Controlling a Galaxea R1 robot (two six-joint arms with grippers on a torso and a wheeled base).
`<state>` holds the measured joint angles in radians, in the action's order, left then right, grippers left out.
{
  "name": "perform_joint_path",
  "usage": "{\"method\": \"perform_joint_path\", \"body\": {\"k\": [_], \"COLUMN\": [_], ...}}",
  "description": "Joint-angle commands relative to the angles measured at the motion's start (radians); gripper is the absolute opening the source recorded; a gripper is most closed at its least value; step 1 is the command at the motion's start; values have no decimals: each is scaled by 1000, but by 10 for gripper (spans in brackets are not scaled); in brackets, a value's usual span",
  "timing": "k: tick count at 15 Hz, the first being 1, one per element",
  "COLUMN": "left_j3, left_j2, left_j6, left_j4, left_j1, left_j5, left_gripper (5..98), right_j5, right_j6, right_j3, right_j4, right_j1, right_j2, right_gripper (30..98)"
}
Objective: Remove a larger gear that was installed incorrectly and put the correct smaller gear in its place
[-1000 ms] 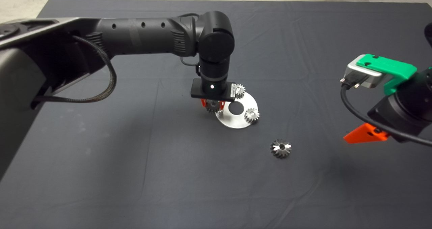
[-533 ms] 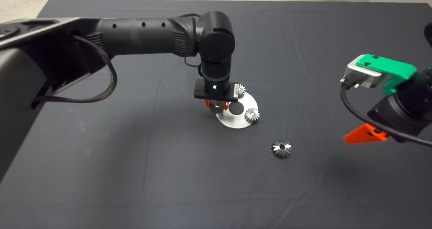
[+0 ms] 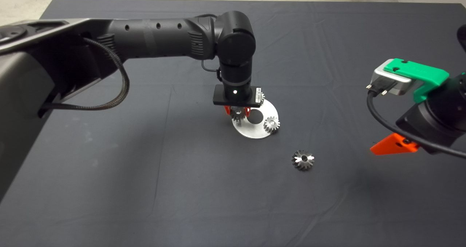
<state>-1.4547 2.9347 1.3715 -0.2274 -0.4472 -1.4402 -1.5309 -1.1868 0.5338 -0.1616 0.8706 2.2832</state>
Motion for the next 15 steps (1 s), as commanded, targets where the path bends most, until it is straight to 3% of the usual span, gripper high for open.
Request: {"method": "perform_joint_path", "body": {"k": [1, 15], "left_j3": [-15, -15], "left_j2": [7, 8], "left_j6": [-23, -26], "left_j4": [37, 66], "left_j1": [-25, -22], "left_j5": [-3, -8], "left_gripper": [373, 372], "right_j5": [-118, -118], "right_j6": [-7, -7], "right_j3": [-2, -5], "right_j4": [-38, -38], "right_j1": [25, 25], "right_j2": [8, 0], "right_gripper": [824, 824]}}
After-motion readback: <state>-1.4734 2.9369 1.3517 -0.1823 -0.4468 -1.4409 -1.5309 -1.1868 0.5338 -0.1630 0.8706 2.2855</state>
